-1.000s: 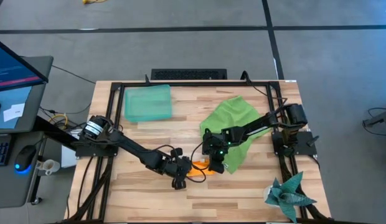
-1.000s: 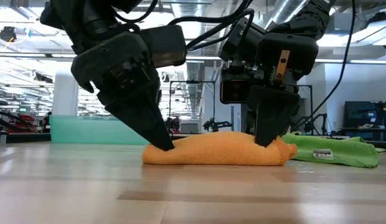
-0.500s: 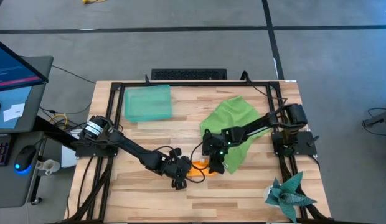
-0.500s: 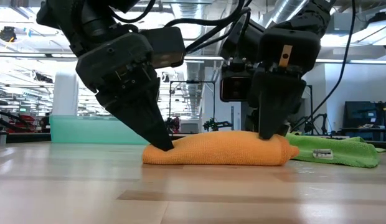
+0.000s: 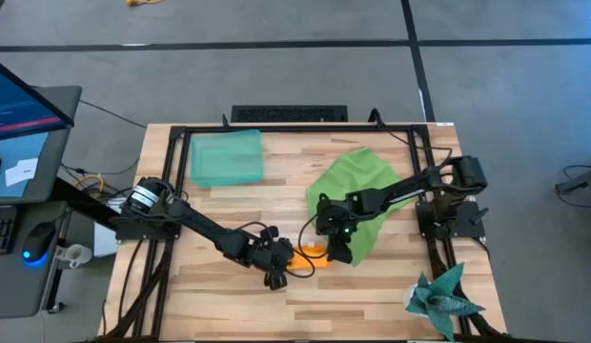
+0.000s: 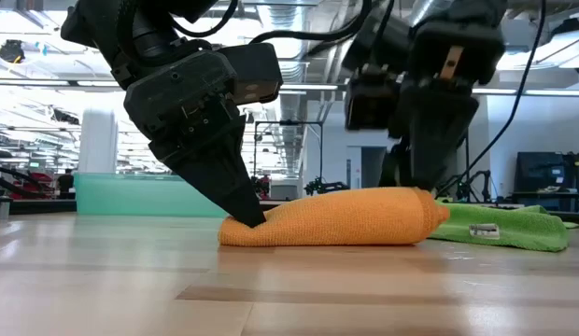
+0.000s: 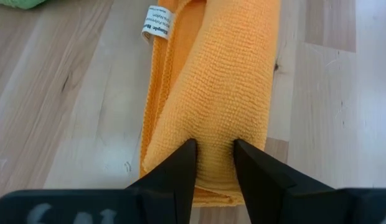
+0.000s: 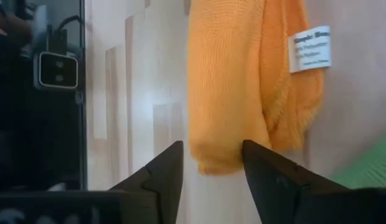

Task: Roll microfiber towels into tight, uniform cylinder then place into a basket
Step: Roll the yellow microfiber cloth

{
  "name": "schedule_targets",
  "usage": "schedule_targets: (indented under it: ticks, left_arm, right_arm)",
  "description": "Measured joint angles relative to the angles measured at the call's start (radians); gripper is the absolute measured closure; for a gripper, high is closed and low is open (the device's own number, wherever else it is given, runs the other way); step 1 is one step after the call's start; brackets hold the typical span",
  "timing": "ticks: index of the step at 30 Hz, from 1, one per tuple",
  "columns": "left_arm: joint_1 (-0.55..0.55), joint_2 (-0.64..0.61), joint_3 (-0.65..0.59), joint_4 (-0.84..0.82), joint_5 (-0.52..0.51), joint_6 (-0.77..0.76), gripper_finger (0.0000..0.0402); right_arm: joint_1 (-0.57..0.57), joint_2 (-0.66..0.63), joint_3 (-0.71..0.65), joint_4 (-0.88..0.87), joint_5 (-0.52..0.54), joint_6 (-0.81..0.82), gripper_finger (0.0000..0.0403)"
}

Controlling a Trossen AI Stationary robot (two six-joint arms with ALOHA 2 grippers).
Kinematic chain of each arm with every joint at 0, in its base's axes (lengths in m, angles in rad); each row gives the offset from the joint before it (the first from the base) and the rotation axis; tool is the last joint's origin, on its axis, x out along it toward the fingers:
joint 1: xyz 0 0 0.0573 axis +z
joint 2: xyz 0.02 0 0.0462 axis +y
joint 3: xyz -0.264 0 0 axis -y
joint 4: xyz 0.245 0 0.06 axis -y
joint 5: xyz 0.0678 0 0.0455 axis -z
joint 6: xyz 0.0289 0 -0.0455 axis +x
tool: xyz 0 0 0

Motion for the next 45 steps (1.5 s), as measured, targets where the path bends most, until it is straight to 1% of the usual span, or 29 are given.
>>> schedule_targets:
  ticks: [2,6,8,14,18,21,24,26,28,31,33,36,41,45]
  left_arm:
    - [0.0,0.0,0.0,0.0,0.0,0.0,0.0296]
    - [0.0,0.0,0.0,0.0,0.0,0.0,0.0296]
    - [0.0,0.0,0.0,0.0,0.0,0.0,0.0296]
    - [0.0,0.0,0.0,-0.001,0.001,-0.001,0.0297]
    - [0.0,0.0,0.0,-0.001,0.001,-0.001,0.0297]
    - [0.0,0.0,0.0,-0.001,0.002,-0.001,0.0297]
    - [0.0,0.0,0.0,-0.001,0.003,-0.004,0.0297]
    - [0.0,0.0,0.0,-0.001,0.004,-0.009,0.0297]
    - [0.0,0.0,0.0,-0.001,0.005,-0.01,0.0297]
    - [0.0,0.0,0.0,0.0,0.005,-0.02,0.0297]
    - [0.0,0.0,0.0,0.0,0.006,-0.029,0.0297]
    - [0.0,0.0,0.0,0.0,0.007,-0.031,0.0297]
    - [0.0,0.0,0.0,0.004,0.004,-0.037,0.0297]
    - [0.003,0.0,0.0,0.006,-0.002,-0.04,0.0297]
  right_arm:
    - [0.011,-0.041,0.0,-0.045,0.059,-0.022,0.0218]
    - [0.056,-0.118,0.001,-0.156,0.225,-0.069,0.0219]
    - [0.09,-0.157,0.002,-0.211,0.318,-0.075,0.0218]
    - [0.202,-0.26,0.003,-0.279,0.62,-0.061,0.0216]
    - [0.268,-0.326,0.004,-0.333,0.772,-0.023,0.0219]
    - [0.306,-0.384,-0.022,-0.364,0.852,-0.009,0.0222]
    - [0.324,-0.467,-0.107,-0.333,0.875,0.018,0.0224]
    - [0.326,-0.522,-0.182,-0.261,0.874,0.047,0.0225]
    - [0.326,-0.567,-0.256,-0.153,0.869,0.058,0.0225]
    - [0.326,-0.602,-0.341,0.052,0.83,0.058,0.0225]
    - [0.326,-0.604,-0.377,0.175,0.822,0.057,0.0225]
    - [0.324,-0.58,-0.394,0.275,0.822,0.033,0.0227]
    - [0.297,-0.51,-0.395,0.371,0.821,-0.041,0.0223]
    - [0.264,-0.457,-0.394,0.447,0.813,-0.073,0.0203]
